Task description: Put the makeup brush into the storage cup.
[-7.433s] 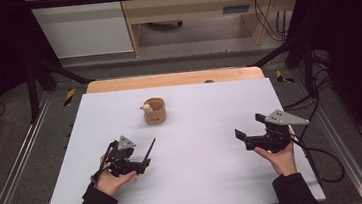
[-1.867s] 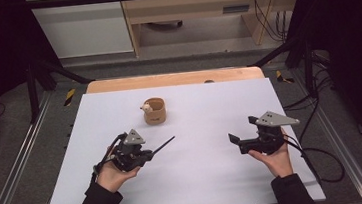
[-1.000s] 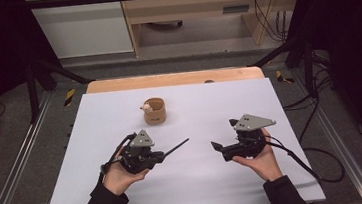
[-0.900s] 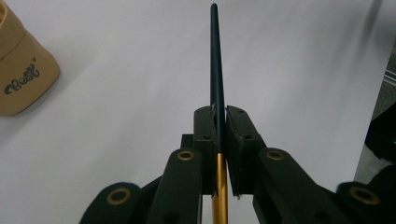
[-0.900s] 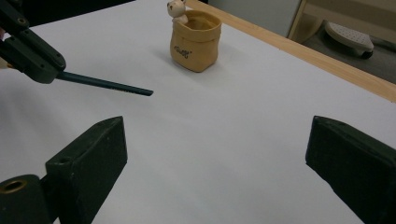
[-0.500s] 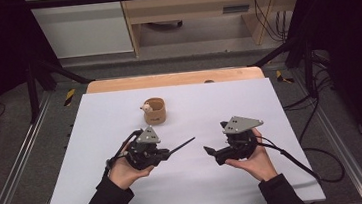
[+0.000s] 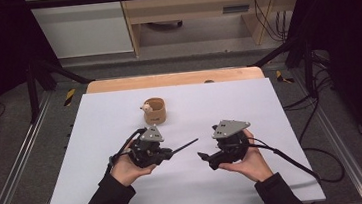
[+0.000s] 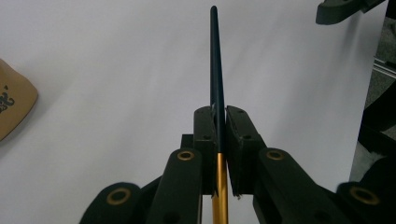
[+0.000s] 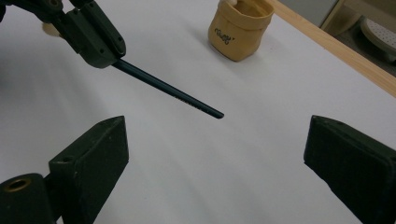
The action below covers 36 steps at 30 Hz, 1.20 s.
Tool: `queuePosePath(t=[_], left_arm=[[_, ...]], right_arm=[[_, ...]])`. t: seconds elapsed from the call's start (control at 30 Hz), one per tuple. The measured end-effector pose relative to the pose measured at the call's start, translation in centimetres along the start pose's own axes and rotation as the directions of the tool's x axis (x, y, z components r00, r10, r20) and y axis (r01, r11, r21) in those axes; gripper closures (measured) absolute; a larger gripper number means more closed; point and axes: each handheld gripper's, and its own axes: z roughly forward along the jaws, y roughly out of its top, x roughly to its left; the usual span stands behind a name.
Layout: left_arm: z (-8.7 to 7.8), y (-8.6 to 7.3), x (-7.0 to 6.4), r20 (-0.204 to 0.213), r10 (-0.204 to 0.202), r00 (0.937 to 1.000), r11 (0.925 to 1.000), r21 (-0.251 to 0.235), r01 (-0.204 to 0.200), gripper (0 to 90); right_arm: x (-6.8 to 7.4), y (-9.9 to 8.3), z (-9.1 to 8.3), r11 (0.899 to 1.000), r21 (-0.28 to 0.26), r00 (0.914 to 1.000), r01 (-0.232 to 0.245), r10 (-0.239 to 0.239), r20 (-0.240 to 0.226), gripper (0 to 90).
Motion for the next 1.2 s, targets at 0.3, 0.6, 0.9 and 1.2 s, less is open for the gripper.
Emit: queuePosePath(t=[0.3,0.6,0.9,1.2], left_arm=[[0.1,0.6,-0.4,0.02,0.027,0.9995,0.9996,0.012,-0.027,83.4],[0.2,1.3,-1.1,0.03,0.054,0.9981,0.9981,0.027,-0.055,83.4],[0.4,1.6,-1.7,0.044,0.068,0.9967,0.9967,0.042,-0.07,83.4],[0.6,1.9,-2.0,0.06,0.072,0.9956,0.9961,0.046,-0.075,83.4]], right_arm=[[0.8,0.4,0.6,0.998,0.038,0.9987,0.048,-0.047,-0.018,8.6],[1.4,0.7,1.0,0.993,0.074,0.995,0.094,-0.091,-0.041,12.0],[1.6,0.6,1.3,0.987,0.096,0.9906,0.131,-0.127,-0.051,20.4],[2.2,0.8,1.9,0.973,0.12,0.9784,0.198,-0.188,-0.085,31.8]])
